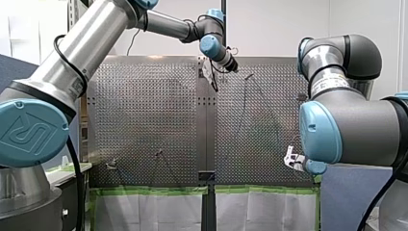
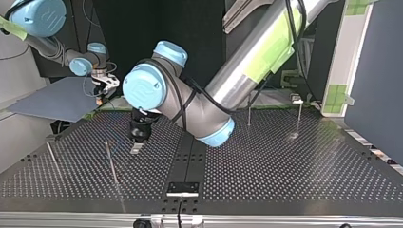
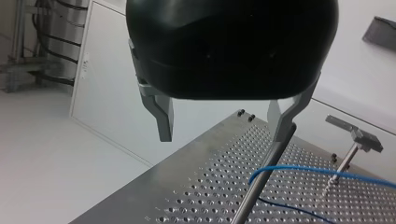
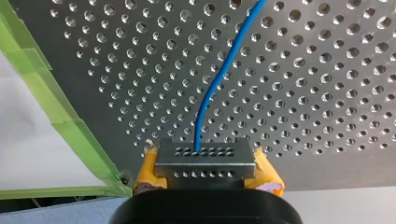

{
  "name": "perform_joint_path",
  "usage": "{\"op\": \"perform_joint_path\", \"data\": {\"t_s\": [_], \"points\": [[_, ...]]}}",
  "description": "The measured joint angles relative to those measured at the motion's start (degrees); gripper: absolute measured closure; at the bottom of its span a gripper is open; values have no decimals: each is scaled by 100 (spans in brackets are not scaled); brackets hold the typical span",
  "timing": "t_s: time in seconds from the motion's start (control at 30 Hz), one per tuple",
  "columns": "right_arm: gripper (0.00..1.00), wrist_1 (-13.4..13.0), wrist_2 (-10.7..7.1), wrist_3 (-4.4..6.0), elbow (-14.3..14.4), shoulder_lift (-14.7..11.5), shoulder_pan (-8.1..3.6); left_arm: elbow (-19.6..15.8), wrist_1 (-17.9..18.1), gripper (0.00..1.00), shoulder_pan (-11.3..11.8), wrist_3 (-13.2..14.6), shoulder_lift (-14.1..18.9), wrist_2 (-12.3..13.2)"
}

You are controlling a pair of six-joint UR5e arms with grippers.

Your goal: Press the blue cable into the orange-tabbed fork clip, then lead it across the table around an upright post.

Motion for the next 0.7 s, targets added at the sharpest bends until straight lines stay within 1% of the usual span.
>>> {"op": "perform_joint_path", "data": {"t_s": [0.3,0.57,0.7], "points": [[100,31,-6,-1,-11,0,21,0,-2,0,10,530,0,-54],[100,42,-5,-2,-10,0,36,0,-23,0,-10,980,3,-358],[100,46,-5,-2,-10,0,43,0,-20,0,-11,1198,3,-388]]}}
